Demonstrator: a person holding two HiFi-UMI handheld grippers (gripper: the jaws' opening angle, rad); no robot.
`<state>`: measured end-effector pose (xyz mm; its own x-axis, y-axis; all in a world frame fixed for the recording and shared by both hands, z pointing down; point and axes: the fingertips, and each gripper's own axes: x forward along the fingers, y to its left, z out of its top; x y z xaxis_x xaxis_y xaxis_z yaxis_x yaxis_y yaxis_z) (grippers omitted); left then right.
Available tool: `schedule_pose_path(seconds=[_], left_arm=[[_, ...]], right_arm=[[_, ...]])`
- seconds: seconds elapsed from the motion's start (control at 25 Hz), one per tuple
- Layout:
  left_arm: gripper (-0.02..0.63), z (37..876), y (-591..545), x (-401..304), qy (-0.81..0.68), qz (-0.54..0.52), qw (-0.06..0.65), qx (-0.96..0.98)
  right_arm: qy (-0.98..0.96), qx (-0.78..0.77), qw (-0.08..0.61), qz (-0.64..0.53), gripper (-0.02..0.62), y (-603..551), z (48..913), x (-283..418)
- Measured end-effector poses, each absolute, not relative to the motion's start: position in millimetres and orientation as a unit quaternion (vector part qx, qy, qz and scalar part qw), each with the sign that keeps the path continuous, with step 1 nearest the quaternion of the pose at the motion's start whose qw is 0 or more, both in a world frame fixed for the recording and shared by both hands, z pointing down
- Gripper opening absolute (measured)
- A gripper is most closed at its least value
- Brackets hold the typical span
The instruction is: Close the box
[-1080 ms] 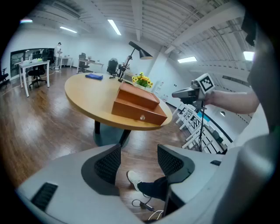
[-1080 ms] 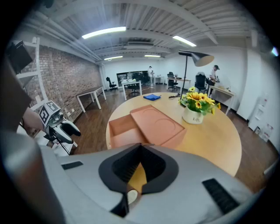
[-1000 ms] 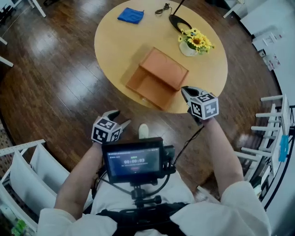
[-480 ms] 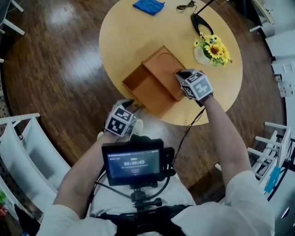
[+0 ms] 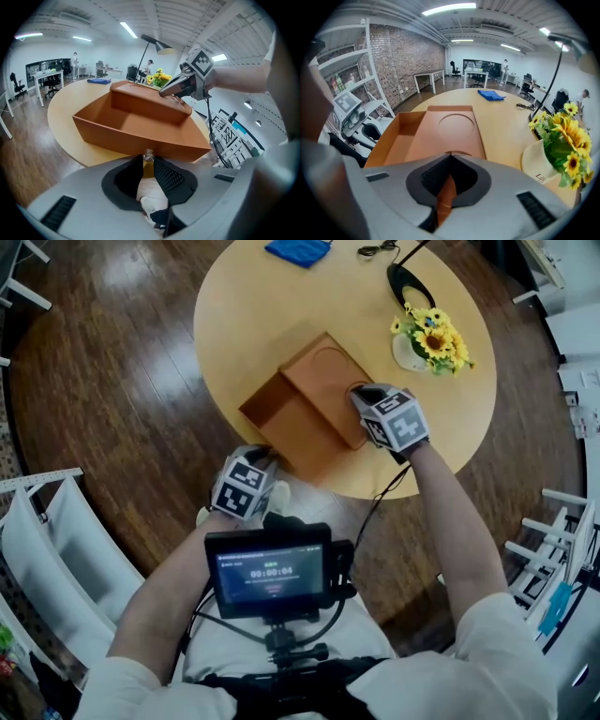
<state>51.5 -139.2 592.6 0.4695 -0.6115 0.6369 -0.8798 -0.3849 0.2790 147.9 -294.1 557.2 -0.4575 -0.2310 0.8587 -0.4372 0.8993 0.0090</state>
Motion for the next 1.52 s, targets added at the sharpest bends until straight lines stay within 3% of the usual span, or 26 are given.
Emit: schedule_pose_path(seconds=[1.52], left_arm=[[0.063,581.2,-239.9,105.2,-0.388,0.264,0.272,0.84]], right_arm=[[-0.834,0.18,0.509,0.114,0.002,-288.6,556.0,144.7]])
